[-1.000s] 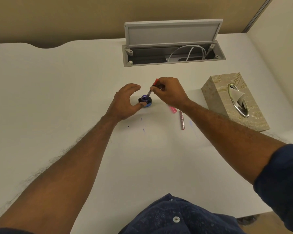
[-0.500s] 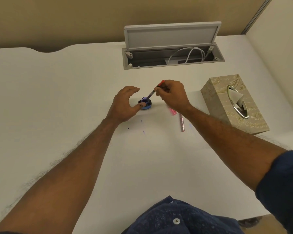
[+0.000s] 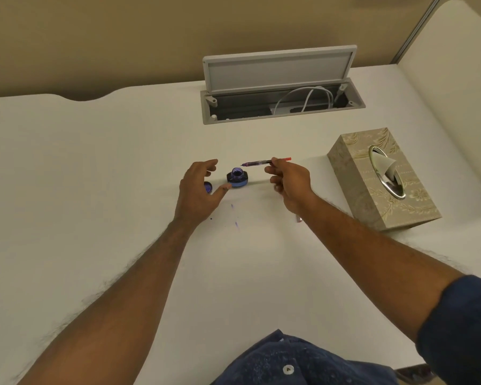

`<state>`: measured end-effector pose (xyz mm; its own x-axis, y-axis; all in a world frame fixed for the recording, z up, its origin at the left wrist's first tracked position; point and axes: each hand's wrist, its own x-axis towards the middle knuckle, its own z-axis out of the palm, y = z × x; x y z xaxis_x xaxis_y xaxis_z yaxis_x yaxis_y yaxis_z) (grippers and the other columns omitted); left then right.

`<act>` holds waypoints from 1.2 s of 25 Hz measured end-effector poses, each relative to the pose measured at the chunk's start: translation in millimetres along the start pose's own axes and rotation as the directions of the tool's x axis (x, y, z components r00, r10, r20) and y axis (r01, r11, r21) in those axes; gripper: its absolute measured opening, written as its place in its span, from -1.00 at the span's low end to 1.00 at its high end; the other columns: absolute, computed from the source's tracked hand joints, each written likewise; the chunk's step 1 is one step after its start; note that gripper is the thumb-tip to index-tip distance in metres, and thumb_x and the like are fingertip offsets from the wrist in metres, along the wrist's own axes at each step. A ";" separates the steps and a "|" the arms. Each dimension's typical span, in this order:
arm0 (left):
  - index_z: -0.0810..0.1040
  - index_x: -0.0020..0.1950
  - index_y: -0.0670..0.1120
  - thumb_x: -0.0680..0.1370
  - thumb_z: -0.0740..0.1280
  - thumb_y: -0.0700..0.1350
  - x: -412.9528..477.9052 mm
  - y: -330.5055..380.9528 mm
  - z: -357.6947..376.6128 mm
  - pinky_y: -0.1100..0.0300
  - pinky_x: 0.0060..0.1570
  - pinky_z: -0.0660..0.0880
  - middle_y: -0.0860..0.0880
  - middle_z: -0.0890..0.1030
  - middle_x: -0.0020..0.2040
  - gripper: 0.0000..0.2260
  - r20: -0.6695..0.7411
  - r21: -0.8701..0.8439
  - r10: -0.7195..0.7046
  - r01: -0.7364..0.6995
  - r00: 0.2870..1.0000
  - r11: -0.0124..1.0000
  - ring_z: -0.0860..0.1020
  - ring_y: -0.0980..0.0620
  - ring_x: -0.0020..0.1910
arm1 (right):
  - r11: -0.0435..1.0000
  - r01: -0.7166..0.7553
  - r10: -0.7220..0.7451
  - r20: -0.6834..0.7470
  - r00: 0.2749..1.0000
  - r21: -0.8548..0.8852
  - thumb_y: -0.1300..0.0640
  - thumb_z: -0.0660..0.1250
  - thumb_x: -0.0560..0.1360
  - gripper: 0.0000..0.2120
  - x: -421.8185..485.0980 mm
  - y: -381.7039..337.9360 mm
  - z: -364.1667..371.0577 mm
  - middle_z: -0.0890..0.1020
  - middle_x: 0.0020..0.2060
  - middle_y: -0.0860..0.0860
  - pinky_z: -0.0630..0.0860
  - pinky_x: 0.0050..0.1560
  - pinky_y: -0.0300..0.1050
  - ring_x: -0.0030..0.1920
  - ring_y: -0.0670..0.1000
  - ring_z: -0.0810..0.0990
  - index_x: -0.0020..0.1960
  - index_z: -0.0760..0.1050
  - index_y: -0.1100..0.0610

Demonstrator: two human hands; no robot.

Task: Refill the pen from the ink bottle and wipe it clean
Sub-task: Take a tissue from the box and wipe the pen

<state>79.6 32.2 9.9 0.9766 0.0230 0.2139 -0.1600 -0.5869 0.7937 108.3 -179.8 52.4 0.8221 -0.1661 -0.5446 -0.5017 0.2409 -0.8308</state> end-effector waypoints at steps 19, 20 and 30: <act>0.63 -0.13 0.11 0.54 0.36 -0.02 -43.2 145.0 73.3 0.24 -0.13 0.55 0.16 0.68 -0.24 -0.92 0.040 -0.616 -0.505 0.419 0.862 0.667 0.64 0.25 -0.21 | 0.902 -0.153 0.137 0.068 0.988 0.404 0.07 0.31 0.56 -0.83 -89.8 13.9 -38.7 0.64 -0.28 -0.03 0.31 -0.36 -0.22 -0.38 -0.09 0.42 -0.11 0.64 0.09; 0.63 -0.16 0.12 0.54 0.36 -0.03 -44.8 147.2 75.4 0.25 -0.13 0.55 0.16 0.68 -0.26 -0.90 0.045 -0.622 -0.503 0.418 0.863 0.662 0.64 0.23 -0.20 | 0.901 -0.148 0.136 0.059 0.989 0.407 0.07 0.30 0.57 -0.83 -93.5 14.2 -41.3 0.65 -0.27 -0.03 0.32 -0.36 -0.22 -0.38 -0.09 0.41 -0.09 0.65 0.09; 0.65 0.03 -0.04 0.55 0.34 -0.02 -41.4 166.3 91.4 0.30 -0.15 0.56 0.00 0.68 -0.09 -0.85 0.062 -0.603 -0.518 0.445 0.853 0.662 0.63 0.17 -0.21 | 0.943 -0.106 0.109 0.008 0.994 0.315 -0.07 0.34 0.50 -0.67 -112.2 30.8 -105.1 0.67 -0.24 0.04 0.35 -0.36 -0.19 -0.40 -0.05 0.46 0.05 0.60 0.18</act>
<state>25.7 -140.3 81.0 0.9250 0.2736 -0.2636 0.2421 0.1100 0.9640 -27.7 -254.2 75.8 0.7649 -0.1310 -0.6307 -0.4755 0.5456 -0.6901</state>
